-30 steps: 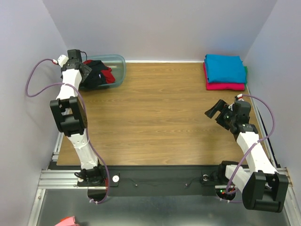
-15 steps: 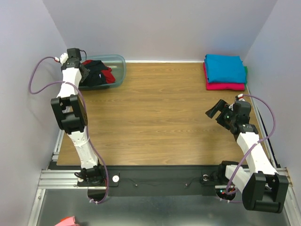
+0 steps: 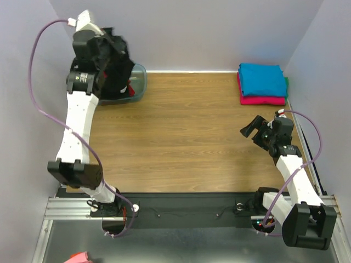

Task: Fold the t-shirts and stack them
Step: Move the tshirt to the center of the board

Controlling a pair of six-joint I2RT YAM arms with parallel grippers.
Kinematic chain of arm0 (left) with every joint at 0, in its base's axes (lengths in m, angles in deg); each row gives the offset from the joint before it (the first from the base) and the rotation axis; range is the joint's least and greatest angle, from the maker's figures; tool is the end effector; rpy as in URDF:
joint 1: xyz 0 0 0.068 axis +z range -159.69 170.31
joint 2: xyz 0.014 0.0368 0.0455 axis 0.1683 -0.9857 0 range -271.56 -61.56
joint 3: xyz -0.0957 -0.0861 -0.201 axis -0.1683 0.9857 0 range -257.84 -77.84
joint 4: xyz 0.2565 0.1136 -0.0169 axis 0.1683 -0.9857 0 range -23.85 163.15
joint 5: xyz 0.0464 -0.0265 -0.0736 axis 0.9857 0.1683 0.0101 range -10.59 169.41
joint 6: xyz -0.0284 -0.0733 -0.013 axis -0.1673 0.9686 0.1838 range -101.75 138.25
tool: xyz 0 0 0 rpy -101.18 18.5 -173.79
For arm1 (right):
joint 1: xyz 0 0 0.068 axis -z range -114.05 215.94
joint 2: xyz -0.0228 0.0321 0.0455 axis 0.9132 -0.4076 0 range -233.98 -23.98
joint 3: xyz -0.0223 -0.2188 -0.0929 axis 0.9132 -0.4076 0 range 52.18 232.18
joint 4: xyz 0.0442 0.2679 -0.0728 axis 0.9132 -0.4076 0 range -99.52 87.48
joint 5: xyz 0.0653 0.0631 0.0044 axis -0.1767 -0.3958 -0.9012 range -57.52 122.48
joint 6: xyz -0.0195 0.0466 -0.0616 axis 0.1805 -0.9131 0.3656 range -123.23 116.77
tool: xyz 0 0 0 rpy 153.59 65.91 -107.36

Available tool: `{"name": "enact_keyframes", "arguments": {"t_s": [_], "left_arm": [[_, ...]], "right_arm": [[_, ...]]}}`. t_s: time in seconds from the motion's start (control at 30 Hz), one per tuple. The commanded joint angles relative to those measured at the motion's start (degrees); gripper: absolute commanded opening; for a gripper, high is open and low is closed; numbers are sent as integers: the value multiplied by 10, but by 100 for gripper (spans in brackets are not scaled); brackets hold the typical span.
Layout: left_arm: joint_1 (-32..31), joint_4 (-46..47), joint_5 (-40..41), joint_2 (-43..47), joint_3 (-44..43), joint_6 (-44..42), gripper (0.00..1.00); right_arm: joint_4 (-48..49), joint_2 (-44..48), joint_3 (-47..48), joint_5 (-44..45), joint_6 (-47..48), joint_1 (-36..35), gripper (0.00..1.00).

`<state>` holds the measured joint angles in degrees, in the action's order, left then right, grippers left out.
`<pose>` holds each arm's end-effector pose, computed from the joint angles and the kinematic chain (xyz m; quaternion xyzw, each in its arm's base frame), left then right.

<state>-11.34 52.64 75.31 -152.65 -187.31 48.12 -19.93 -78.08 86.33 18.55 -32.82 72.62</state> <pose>0.3997 -0.0164 0.4776 -0.1514 0.7040 -0.2132 0.6604 0.2682 -0.0148 0.1790 0.2257 0.8623 0.1940 0.4097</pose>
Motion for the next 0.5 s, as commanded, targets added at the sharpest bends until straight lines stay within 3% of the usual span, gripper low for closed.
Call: {"name": "enact_keyframes", "arguments": {"t_s": [0.0, 0.27, 0.4, 0.47], "left_arm": [[-88, 92, -56, 86, -30, -36, 0], [-259, 165, -160, 130, -94, -33, 0], [-292, 168, -152, 112, -107, -30, 0], [-292, 167, -97, 111, -82, -27, 0]], "right_arm": [[29, 22, 16, 5, 7, 2, 100], [27, 78, 9, 24, -5, 2, 100], [20, 131, 12, 58, -9, 2, 100], [7, 151, 14, 85, -9, 2, 100]]}}
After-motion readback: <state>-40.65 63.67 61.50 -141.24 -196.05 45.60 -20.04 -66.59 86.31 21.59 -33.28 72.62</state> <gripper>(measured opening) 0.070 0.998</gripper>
